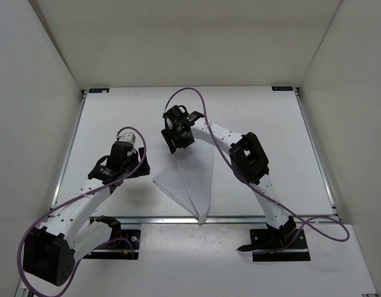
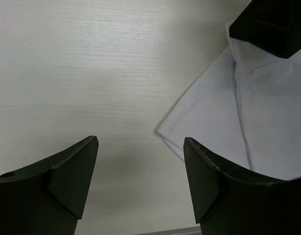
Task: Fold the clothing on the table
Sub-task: Flatten the skirt out
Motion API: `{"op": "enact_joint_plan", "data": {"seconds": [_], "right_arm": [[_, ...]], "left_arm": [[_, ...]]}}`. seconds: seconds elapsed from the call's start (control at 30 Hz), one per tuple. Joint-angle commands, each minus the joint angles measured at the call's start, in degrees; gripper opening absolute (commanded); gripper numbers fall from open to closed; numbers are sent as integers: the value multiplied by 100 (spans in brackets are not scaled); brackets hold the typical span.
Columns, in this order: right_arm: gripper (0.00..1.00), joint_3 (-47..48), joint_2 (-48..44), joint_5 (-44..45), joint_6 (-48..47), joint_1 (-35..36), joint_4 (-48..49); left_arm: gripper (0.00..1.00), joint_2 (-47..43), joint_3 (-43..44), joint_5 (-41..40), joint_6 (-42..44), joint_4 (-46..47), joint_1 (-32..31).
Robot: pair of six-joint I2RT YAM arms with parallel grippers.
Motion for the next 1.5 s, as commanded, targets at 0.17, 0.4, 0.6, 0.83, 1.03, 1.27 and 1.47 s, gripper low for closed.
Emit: {"op": "enact_joint_plan", "data": {"seconds": [0.17,0.4,0.6,0.83,1.03,1.27,1.47], "right_arm": [[56,51,-43,-180,51,132,131],[47,104,159,109,-1,106,88],[8,69,344,92,121,9,105],[0,376,-67,689,25,0,-166],[0,1,-1271,856,113,-255,-317],[0,-2899,-3670,339,411,-1019,771],[0,-5772,-5235,-1065,702,-2467,1826]], "left_arm": [[80,-84,-254,205,-14,115,-5],[81,-5,-245,143,12,132,-49],[82,57,-166,108,30,132,-84],[82,101,-113,117,100,167,-84],[83,513,299,582,486,563,-75],[87,1707,1064,2136,698,1520,47],[91,3419,2599,2902,1065,2013,-338]]}}
